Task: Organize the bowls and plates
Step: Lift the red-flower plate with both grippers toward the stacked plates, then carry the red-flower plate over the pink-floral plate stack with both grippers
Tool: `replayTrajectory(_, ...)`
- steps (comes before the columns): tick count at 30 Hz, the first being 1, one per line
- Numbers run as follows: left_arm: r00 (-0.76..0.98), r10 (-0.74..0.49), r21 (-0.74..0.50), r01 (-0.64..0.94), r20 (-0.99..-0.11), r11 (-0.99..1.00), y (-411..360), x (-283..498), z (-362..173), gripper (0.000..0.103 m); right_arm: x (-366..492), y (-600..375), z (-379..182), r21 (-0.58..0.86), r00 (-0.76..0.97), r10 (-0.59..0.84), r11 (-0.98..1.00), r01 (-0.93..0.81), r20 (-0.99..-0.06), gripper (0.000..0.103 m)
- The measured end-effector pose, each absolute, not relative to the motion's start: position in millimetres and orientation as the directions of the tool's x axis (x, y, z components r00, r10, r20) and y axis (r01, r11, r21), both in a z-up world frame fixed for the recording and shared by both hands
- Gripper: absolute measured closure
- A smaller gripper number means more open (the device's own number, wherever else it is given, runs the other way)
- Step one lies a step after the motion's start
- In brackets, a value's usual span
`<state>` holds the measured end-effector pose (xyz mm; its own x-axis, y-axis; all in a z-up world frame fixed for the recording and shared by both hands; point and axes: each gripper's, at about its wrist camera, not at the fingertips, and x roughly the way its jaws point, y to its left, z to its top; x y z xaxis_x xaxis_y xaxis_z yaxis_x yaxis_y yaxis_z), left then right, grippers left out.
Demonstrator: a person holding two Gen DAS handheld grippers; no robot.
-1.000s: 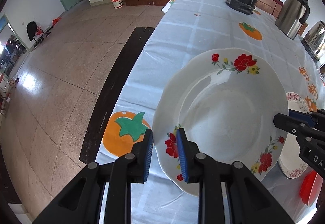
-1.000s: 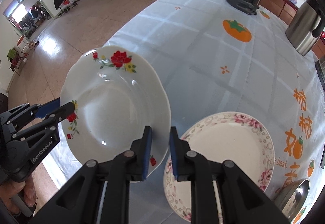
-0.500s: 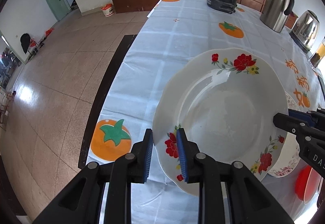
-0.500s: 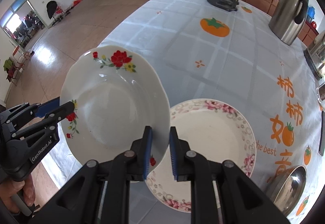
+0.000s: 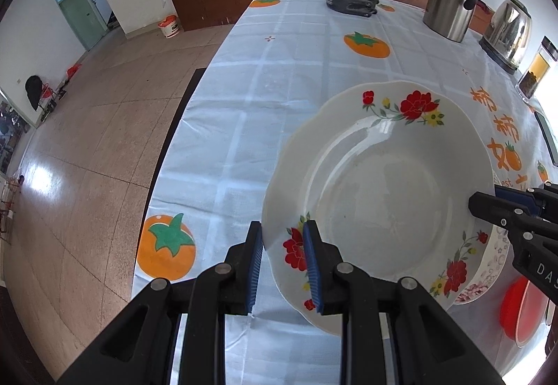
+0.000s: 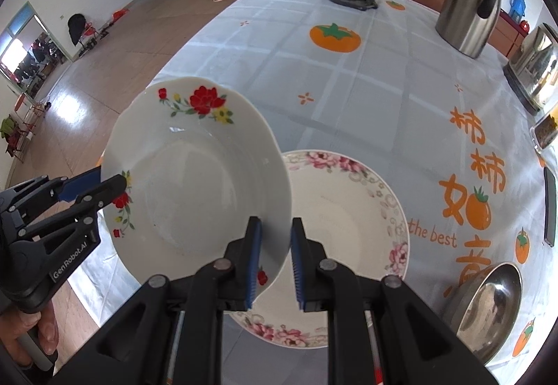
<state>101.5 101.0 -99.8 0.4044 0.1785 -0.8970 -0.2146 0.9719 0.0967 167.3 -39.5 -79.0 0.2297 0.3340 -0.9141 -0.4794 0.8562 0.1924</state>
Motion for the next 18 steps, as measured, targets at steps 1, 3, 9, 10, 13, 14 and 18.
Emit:
replayTrajectory(1,0.405,0.177,0.097,-0.211,-0.897,0.973,99,102,-100,0.077,167,-42,-79,0.192,0.231,0.333,0.858,-0.477,-0.914,0.086)
replayTrajectory(3,0.405,0.175,0.097,-0.204,-0.897,0.974,95,103,-100,0.077,167,-46,-79,0.191,0.233,0.33,0.861,-0.471,-0.915,0.086)
replayTrajectory(9,0.405,0.167,0.098,-0.185,-0.899,0.978,84,106,-101,0.077,167,-59,-82,0.194,0.233,0.324,0.871,-0.452,-0.917,0.086)
replayTrajectory(10,0.406,0.166,0.098,-0.183,-0.899,0.978,81,106,-101,0.077,167,-62,-82,0.195,0.233,0.324,0.872,-0.448,-0.917,0.086)
replayTrajectory(13,0.408,0.162,0.098,-0.173,-0.899,0.98,76,106,-101,0.077,166,-68,-83,0.197,0.234,0.323,0.877,-0.438,-0.917,0.086)
replayTrajectory(14,0.408,0.16,0.098,-0.169,-0.899,0.981,74,107,-101,0.077,166,-71,-83,0.198,0.234,0.322,0.878,-0.435,-0.917,0.086)
replayTrajectory(18,0.41,0.155,0.096,-0.159,-0.899,0.983,67,107,-100,0.077,166,-78,-84,0.2,0.238,0.321,0.884,-0.422,-0.917,0.086)
